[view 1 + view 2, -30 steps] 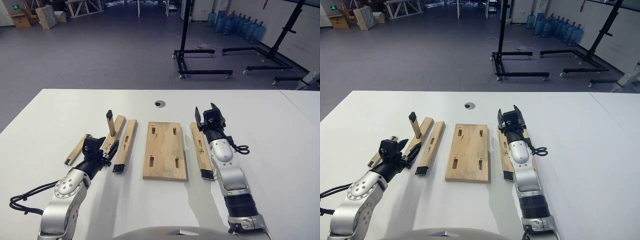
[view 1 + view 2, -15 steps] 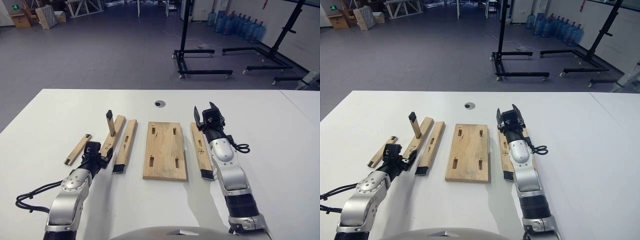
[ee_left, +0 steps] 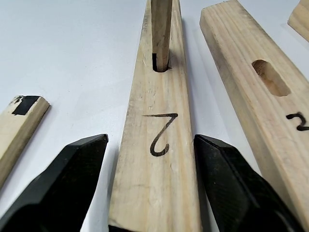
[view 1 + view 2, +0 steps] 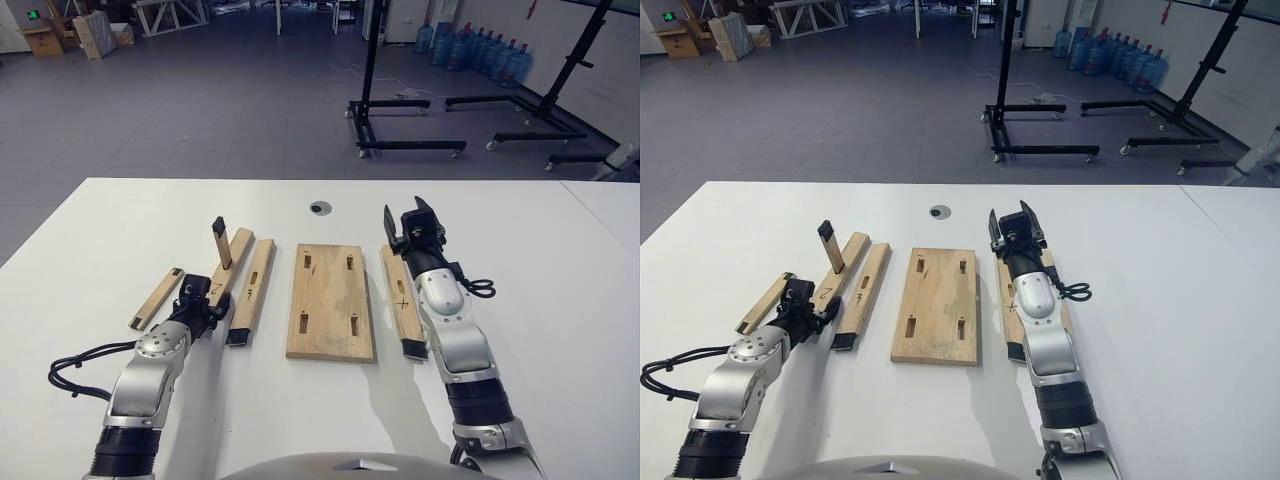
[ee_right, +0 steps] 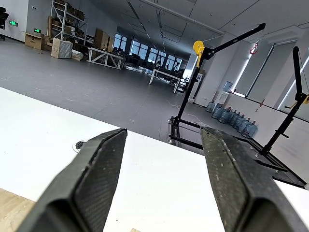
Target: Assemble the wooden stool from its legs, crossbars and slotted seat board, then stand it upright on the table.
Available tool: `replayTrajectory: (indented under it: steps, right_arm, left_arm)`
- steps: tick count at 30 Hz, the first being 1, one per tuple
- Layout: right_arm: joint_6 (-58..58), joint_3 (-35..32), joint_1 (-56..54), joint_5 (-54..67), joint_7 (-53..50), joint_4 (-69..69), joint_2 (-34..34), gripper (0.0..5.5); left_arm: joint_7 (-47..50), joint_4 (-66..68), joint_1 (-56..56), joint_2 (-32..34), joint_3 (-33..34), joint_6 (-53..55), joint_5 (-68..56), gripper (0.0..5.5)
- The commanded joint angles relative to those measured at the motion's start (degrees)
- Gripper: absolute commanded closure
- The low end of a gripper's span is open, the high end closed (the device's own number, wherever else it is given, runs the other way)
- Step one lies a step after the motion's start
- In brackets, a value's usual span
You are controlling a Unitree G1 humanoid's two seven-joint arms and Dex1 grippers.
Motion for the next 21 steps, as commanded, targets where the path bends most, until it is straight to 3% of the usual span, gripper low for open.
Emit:
replayTrajectory:
  steps: [1, 7, 15, 18, 21]
  right_arm:
    - [0.2, 0.0, -1.8, 0.1, 0.4, 0.8, -0.1, 2.73]
    - [-0.4, -0.3, -2.9, 0.2, 0.2, 1.8, -0.3, 2.73]
    - [-2.2, -1.9, -4.2, 1.8, 0.3, 3.5, -0.2, 2.73]
    - [0.5, -7.9, -6.7, 15.8, 7.8, 3.9, 0.9, 2.73]
    - [12.4, -15.7, -8.7, 39.0, 18.5, 1.6, 1.3, 2.73]
  left_arm:
    - [-0.1, 2.3, 1.0, -0.2, 0.1, 4.6, 0.0, 2.64]
    - [0.6, 3.6, 0.4, -1.3, 1.0, 6.1, -0.9, 3.47]
    - [1.2, 2.1, -3.7, -6.1, 7.1, -3.4, -5.6, 3.47]
    - [-5.1, -2.7, -5.5, -8.3, 8.5, -6.4, -13.9, 3.47]
    - [-12.3, -6.3, -5.7, -9.2, 10.1, -5.1, -24.4, 3.48]
